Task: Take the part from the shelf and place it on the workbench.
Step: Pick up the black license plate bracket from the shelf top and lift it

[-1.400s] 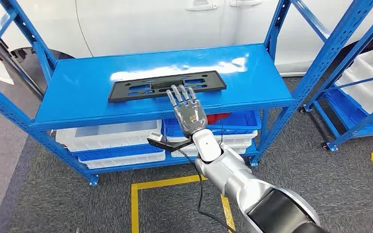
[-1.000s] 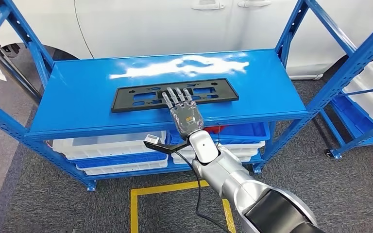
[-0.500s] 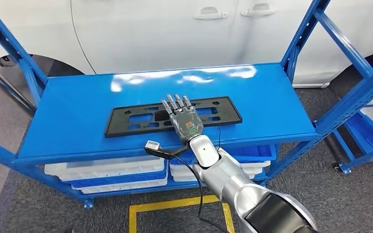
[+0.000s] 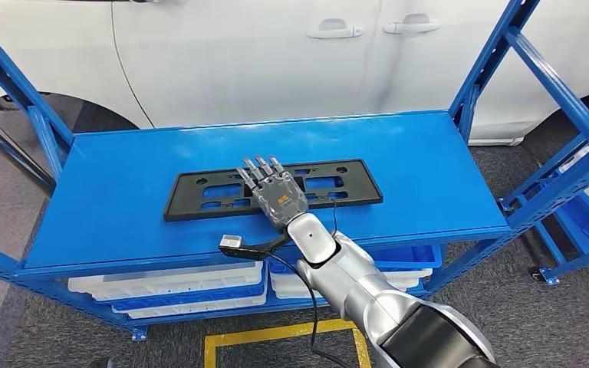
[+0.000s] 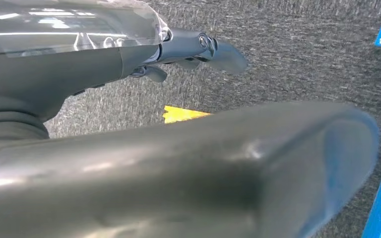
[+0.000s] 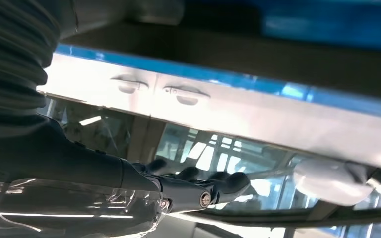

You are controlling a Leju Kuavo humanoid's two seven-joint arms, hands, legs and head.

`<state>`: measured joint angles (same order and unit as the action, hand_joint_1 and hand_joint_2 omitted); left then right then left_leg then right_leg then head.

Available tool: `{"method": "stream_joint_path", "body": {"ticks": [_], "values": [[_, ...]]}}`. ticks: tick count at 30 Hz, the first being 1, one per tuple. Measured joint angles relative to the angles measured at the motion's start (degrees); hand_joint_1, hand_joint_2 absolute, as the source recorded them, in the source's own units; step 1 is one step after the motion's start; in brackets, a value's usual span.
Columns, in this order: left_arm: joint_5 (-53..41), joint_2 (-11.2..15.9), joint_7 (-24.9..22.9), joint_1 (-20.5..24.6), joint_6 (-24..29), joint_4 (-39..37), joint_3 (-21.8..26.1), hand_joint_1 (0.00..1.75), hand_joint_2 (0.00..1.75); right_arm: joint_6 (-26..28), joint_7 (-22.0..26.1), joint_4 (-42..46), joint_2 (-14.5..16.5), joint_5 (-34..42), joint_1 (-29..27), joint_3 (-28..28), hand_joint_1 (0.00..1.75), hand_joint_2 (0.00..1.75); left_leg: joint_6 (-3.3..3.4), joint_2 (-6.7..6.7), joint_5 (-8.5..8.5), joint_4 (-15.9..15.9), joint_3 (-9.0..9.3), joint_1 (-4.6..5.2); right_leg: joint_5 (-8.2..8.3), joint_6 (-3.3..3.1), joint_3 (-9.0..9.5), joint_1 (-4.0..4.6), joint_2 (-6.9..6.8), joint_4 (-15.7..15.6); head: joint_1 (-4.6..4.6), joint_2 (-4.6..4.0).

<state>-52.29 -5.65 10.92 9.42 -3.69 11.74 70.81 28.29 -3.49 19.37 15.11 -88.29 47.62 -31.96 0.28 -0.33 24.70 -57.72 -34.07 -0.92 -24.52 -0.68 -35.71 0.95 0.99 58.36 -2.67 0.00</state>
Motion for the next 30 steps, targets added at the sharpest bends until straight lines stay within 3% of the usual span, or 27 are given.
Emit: {"method": "stream_joint_path", "body": {"ticks": [2, 4, 5, 6, 7, 9, 11, 13, 16, 19, 20, 21, 22, 23, 24, 26, 27, 30], "values": [[0.30, -0.05, 0.20, 0.17, -0.02, -0.01, 0.10, 0.00, 0.00, -1.70, -0.13, 0.21, 0.16, -0.07, 0.32, -0.30, 1.75, 1.75, 0.48, 0.07, -0.12, 0.30, 0.23, -0.32, -2.55, 0.69, -1.98, -0.20, -0.21, 4.31, 0.01, -0.01], [0.64, -0.05, 0.44, 0.23, -0.03, -0.01, 0.29, 0.00, 0.00, -3.00, -0.42, 0.25, 0.21, -0.12, 0.34, -0.78, 1.75, 1.75, 0.71, 0.08, 0.02, 0.27, 0.31, -0.30, -5.88, 1.21, -5.82, -0.64, -0.33, 12.10, 0.01, -0.01], [0.79, -0.05, 0.62, 0.21, -0.04, -0.01, 0.39, 0.00, 0.00, -3.59, -0.56, 0.24, 0.20, -0.13, 0.23, -1.07, 1.71, 1.75, 0.76, 0.08, 0.10, 0.23, 0.34, -0.30, -6.70, 1.39, -7.50, -0.85, -0.37, 15.19, 0.01, 0.00], [0.91, -0.08, 0.83, 0.18, -0.06, -0.01, 0.51, 0.00, 0.00, -4.10, -0.71, 0.24, 0.19, -0.12, 0.12, -1.40, 1.66, 1.75, 0.76, 0.07, 0.20, 0.18, 0.40, -0.30, -6.46, 1.52, -8.33, -1.05, -0.42, 16.44, 0.01, -0.01], [1.03, -0.10, 1.04, 0.18, -0.09, -0.01, 0.63, 0.00, 0.00, -4.52, -0.86, 0.24, 0.19, -0.12, 0.08, -1.75, 1.59, 1.75, 0.70, 0.04, 0.32, 0.12, 0.52, -0.31, -5.16, 1.56, -8.04, -1.20, -0.51, 15.43, 0.01, -0.01], [1.17, -0.17, 1.40, 0.23, -0.18, -0.01, 0.88, 0.00, 0.00, -5.04, -1.20, 0.37, 0.20, -0.12, 0.26, -2.41, 1.43, 1.75, 0.46, -0.02, 0.70, 0.01, 0.92, -0.31, -0.92, 1.31, -4.59, -1.31, -0.73, 7.82, 0.01, -0.01], [1.44, -0.22, 1.91, 0.38, -0.33, -0.01, 1.11, 0.00, 0.00, -5.48, -1.42, 0.59, 0.23, -0.13, 0.76, -3.07, 1.34, 1.75, -0.03, -0.04, 1.07, -0.11, 1.12, -0.11, 1.23, 0.90, -1.44, -1.08, -0.85, 1.23, 0.00, 0.00], [1.82, -0.24, 2.56, 0.54, -0.55, -0.01, 1.33, 0.00, 0.00, -5.84, -1.49, 0.70, 0.27, -0.13, 1.18, -3.68, 1.33, 1.75, -0.66, -0.03, 1.22, -0.01, 1.19, 0.02, 1.04, 0.55, -0.74, -0.77, -0.76, -0.18, -0.01, 0.00], [2.13, -0.25, 3.16, 0.80, -0.78, -0.01, 1.45, 0.00, 0.00, -5.96, -1.48, 0.82, 0.30, -0.12, 1.35, -4.22, 1.33, 1.75, -1.58, 0.05, 2.48, -1.30, 0.97, -0.21, 1.15, -0.36, -0.11, -1.10, -0.75, -0.82, 0.00, 0.00], [2.26, -0.28, 3.30, 0.92, -0.93, -0.01, 1.54, 0.00, 0.00, -5.93, -1.40, 0.86, 0.33, -0.11, 1.29, -4.68, 1.38, 1.75, -2.11, 0.08, 7.34, -11.01, -3.50, -0.34, 1.08, -0.98, 0.24, -1.15, -0.81, -1.09, -0.01, 0.00], [2.31, -0.27, 3.33, 0.91, -0.99, -0.01, 1.58, 0.00, 0.00, -5.86, -1.31, 0.86, 0.31, -0.09, 1.19, -4.81, 1.41, 1.75, -2.26, 0.08, 8.42, -14.43, -5.27, -0.36, 1.04, -1.02, 0.24, -1.10, -0.78, -1.06, -0.01, 0.00], [2.34, -0.26, 3.35, 0.91, -1.05, -0.01, 1.63, 0.00, 0.00, -5.76, -1.21, 0.86, 0.26, -0.07, 1.10, -4.90, 1.43, 1.75, -2.37, 0.08, 8.48, -16.18, -6.28, -0.37, 1.00, -1.03, 0.26, -1.09, -0.72, -1.01, -0.01, 0.00], [2.37, -0.26, 3.36, 0.94, -1.12, -0.01, 1.66, 0.00, 0.00, -5.64, -1.10, 0.89, 0.20, -0.04, 1.05, -4.95, 1.48, 1.75, -2.42, 0.09, 7.46, -15.78, -6.29, -0.40, 0.94, -0.99, 0.30, -1.11, -0.65, -0.93, -0.01, 0.00], [2.37, -0.25, 3.39, 1.02, -1.22, -0.01, 1.67, 0.00, 0.00, -5.54, -1.03, 0.98, 0.13, -0.01, 1.04, -4.98, 1.52, 1.75, -2.42, 0.10, 5.53, -13.21, -5.25, -0.45, 0.84, -0.89, 0.36, -1.14, -0.58, -0.80, 0.00, -0.01], [2.35, -0.25, 3.64, 1.11, -1.46, -0.01, 1.67, 0.00, 0.00, -5.43, -1.02, 1.11, 0.04, 0.03, 1.04, -4.98, 1.54, 1.75, -2.38, 0.12, 3.34, -9.21, -3.54, -0.53, 0.68, -0.71, 0.40, -1.17, -0.50, -0.59, 0.00, -0.01], [2.08, -0.26, 4.88, 1.32, -2.35, -0.01, 1.63, 0.00, 0.00, -5.13, -1.14, 1.50, -0.23, 0.15, 1.04, -4.98, 1.60, 1.75, -2.04, 0.06, 0.93, -2.83, -0.61, -0.46, 0.39, -0.20, 0.19, -0.95, -0.35, -0.03, 0.00, -0.01], [1.88, -0.27, 5.89, 1.40, -2.92, -0.01, 1.56, 0.00, 0.00, -4.88, -1.21, 1.68, -0.46, 0.28, 1.02, -4.97, 1.61, 1.75, -1.75, 0.01, 0.67, -1.40, -0.03, -0.38, 0.35, 0.08, 0.01, -0.83, -0.29, 0.17, 0.00, -0.01], [1.28, -0.33, 8.38, 1.52, -4.11, -0.01, 1.21, 0.00, 0.00, -3.90, -1.15, 2.27, -1.38, 1.20, 0.87, -4.62, 1.61, 1.75, -0.62, -0.06, 0.57, -1.09, -0.19, -0.37, 0.37, 0.91, -0.29, -0.80, -0.27, 0.33, 0.00, 0.00]]}}
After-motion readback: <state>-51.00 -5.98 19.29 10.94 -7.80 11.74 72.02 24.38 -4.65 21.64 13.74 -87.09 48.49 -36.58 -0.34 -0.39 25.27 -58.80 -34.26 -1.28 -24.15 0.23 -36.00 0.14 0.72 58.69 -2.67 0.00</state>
